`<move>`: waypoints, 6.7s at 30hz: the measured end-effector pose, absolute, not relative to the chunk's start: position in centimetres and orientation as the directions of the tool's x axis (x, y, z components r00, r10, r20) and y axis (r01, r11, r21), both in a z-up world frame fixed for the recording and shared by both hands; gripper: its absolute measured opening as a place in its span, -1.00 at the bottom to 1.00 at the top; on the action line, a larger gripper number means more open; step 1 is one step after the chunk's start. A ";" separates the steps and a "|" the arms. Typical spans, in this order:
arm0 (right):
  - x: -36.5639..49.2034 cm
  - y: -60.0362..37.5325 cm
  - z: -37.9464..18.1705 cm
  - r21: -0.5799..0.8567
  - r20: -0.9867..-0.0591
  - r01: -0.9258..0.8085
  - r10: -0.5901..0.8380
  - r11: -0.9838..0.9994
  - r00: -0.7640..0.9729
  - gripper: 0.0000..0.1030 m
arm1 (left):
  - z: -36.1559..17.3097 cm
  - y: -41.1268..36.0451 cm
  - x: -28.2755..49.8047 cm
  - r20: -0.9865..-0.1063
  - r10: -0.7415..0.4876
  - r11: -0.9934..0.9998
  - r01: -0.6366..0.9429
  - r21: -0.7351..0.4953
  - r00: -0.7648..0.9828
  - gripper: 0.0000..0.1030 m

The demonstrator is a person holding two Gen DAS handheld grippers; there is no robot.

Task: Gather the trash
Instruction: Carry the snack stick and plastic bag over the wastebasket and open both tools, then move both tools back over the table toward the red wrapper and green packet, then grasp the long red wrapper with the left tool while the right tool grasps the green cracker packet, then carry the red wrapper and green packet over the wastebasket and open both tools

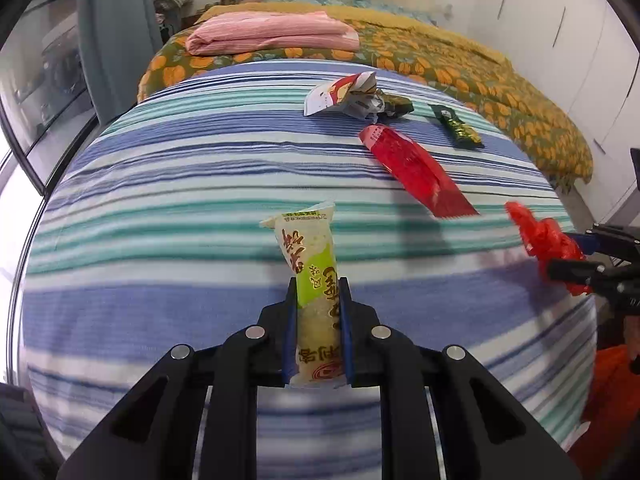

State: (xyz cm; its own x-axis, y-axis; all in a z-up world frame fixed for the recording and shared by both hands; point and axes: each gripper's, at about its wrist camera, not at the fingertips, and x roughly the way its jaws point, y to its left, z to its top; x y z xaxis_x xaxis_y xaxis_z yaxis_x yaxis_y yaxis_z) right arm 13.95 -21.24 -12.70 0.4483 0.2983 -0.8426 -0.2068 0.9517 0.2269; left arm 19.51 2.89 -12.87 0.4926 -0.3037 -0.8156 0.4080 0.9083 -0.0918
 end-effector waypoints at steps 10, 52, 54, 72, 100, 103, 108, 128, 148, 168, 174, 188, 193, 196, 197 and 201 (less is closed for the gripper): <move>4.8 -33.8 -10.9 0.358 -0.759 0.079 0.240 0.930 0.606 -0.15 | -7.7 -5.2 12.2 -0.734 -0.533 0.778 0.585 -0.229 0.421 -0.68; -5.3 -53.1 -17.5 0.185 -0.799 0.614 -0.246 0.767 0.548 0.82 | -12.6 -33.5 1.1 -0.728 -0.621 0.552 0.822 -0.143 0.290 0.86; -4.9 -51.8 -17.3 0.130 -0.793 0.592 -0.275 0.795 0.544 0.82 | -12.1 -30.9 1.4 -0.731 -0.598 0.584 0.803 -0.116 0.329 0.86; 8.6 -26.8 -12.8 0.054 -0.757 0.090 -0.018 0.994 0.653 0.91 | -13.4 -5.8 10.4 -0.805 -0.276 0.934 0.344 -0.096 0.525 0.86; 15.4 -20.9 -16.4 0.005 -0.818 0.006 0.000 1.000 0.575 0.91 | -12.4 -9.4 28.8 -0.842 -0.220 0.878 0.475 0.049 0.493 0.02; 15.4 -20.9 -16.4 0.006 -0.818 0.006 0.001 1.000 0.575 0.91 | -13.1 -8.9 28.7 -0.847 -0.228 0.878 0.477 0.034 0.480 -0.66; 15.3 -20.9 -16.4 0.006 -0.818 0.006 0.002 1.000 0.575 0.91 | -12.0 -6.5 25.8 -0.820 -0.252 0.894 0.447 0.005 0.514 -0.70; 15.3 -21.1 -16.3 0.013 -0.822 -0.003 0.012 1.000 0.570 0.91 | -14.5 0.0 20.6 -0.814 -0.170 0.948 0.317 0.018 0.555 0.71; 30.7 -24.5 -15.2 0.071 -0.843 0.161 -0.027 0.984 0.537 0.06 | -14.8 0.2 21.3 -0.823 -0.165 0.953 0.301 0.008 0.543 0.91; 11.9 -18.6 -14.8 0.045 -0.851 -0.118 0.100 0.992 0.515 -0.07 | -14.1 2.0 20.1 -0.804 -0.344 0.904 0.402 -0.144 0.485 0.91; 12.3 -19.6 -14.0 0.064 -0.859 -0.099 0.105 0.993 0.501 0.32 | -12.9 2.5 20.4 -0.798 -0.372 0.892 0.421 -0.165 0.474 0.88; 12.0 -19.7 -14.1 0.114 -0.882 -0.093 0.144 0.989 0.449 -0.26 | -13.5 -0.9 22.5 -0.850 -0.227 0.899 0.438 0.005 0.475 -0.29; 9.5 -22.3 -12.5 0.219 -0.838 -0.061 0.219 0.974 0.499 -0.27 | -12.6 -1.1 21.4 -0.842 -0.251 0.901 0.433 -0.024 0.478 -0.71; 7.4 -25.1 -11.4 0.276 -0.804 -0.030 0.248 0.961 0.541 -0.27 | -11.0 -2.7 19.6 -0.820 -0.303 0.882 0.468 -0.048 0.486 -0.74; 6.4 -26.7 -11.0 0.301 -0.791 -0.006 0.253 0.954 0.557 -0.27 | -10.4 -3.6 18.8 -0.812 -0.329 0.869 0.490 -0.061 0.483 -0.74; 2.9 -32.4 -10.4 0.279 -0.778 0.097 0.165 0.955 0.606 -0.27 | -8.8 -8.2 15.6 -0.793 -0.420 0.810 0.576 -0.108 0.442 -0.76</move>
